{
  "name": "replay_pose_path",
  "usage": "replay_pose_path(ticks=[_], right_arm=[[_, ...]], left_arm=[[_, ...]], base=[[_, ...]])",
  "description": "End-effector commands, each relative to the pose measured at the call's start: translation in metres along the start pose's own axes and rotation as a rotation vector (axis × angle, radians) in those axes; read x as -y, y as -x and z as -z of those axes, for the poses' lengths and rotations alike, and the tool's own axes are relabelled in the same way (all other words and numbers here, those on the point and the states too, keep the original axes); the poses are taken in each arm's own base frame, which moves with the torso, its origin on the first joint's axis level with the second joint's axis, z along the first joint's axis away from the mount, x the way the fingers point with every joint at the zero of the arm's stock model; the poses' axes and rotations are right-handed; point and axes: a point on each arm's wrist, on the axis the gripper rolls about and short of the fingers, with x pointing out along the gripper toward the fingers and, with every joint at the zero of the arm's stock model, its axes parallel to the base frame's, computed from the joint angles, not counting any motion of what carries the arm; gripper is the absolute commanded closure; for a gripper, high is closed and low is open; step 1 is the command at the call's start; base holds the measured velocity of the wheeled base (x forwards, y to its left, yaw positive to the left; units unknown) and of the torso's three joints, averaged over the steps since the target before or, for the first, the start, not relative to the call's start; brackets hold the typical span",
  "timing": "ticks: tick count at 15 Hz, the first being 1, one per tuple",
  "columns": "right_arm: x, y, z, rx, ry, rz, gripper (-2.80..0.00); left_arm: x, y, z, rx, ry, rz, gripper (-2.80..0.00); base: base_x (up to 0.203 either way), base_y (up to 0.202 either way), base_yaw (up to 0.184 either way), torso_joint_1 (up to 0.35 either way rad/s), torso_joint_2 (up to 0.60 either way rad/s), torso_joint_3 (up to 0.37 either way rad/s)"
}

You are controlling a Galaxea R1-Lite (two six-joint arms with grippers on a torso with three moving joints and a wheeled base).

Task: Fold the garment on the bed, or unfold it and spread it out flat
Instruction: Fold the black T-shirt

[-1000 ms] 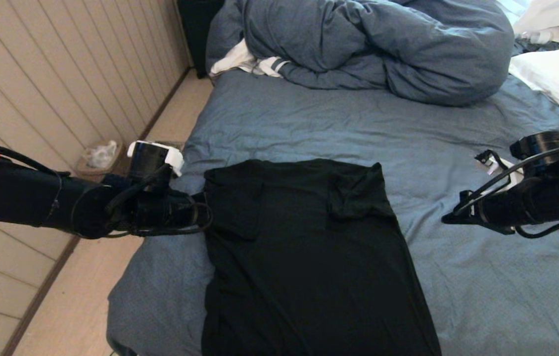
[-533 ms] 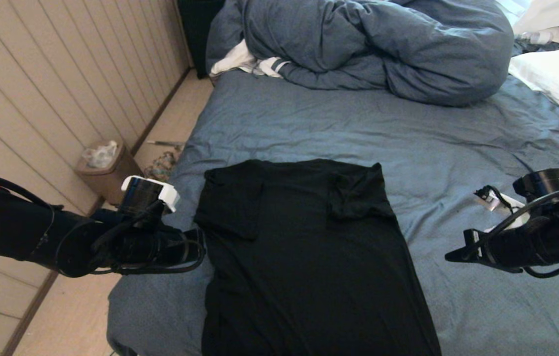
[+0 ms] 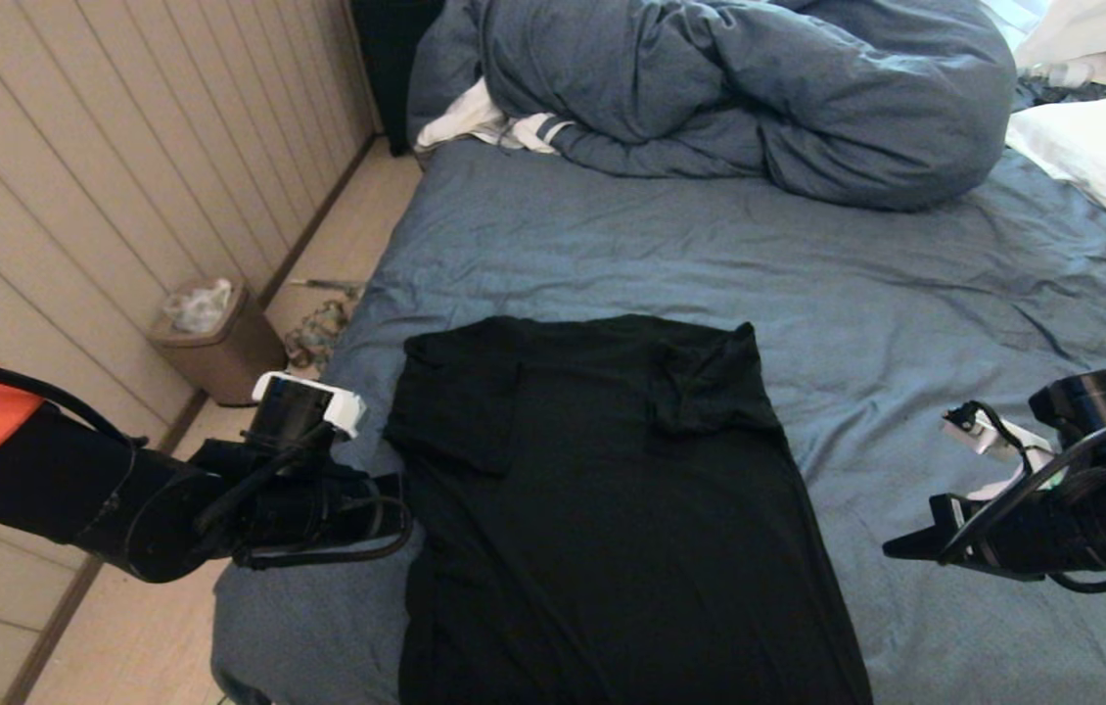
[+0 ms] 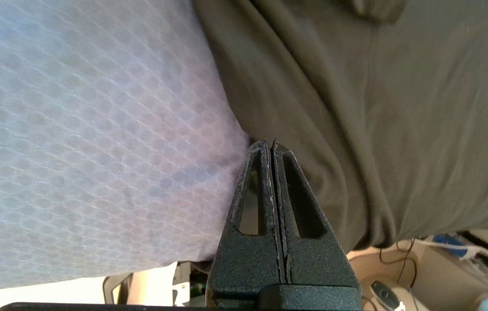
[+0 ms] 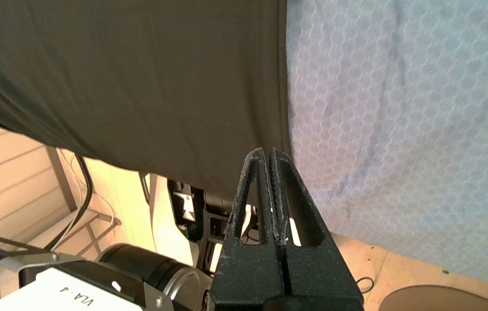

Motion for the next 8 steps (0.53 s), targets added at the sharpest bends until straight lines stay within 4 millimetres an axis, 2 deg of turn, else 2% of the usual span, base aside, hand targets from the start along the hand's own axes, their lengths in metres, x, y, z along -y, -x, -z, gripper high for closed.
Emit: replay_pose_path(ticks=[1,4,7,8], right_arm=[[0.000,0.000,0.002,-0.005,-0.002,-0.004,0.00],[-0.001,0.002,0.002,0.004,-0.003,-0.005,0.00],[0.000,0.000,0.001,-0.004,-0.008,-0.013,0.00],[0.000,0.001,0.001,-0.003,-0.008,-0.014,0.00]], left_arm=[[0.000,-0.005,0.004,-0.019,-0.003,0.000,0.00],[-0.001,-0.015,0.006,-0.026,0.000,-0.011,0.00],[-0.002,-0.017,0.007,-0.022,-0.001,-0.011,0.00],[-0.003,-0.018,0.007,-0.022,0.002,-0.013,-2.80]], base=[[0.000,0.000,0.000,0.000,0.00,0.000],[0.000,0.000,0.000,0.000,0.00,0.000],[0.000,0.000,0.000,0.000,0.00,0.000],[0.000,0.000,0.000,0.000,0.00,0.000]])
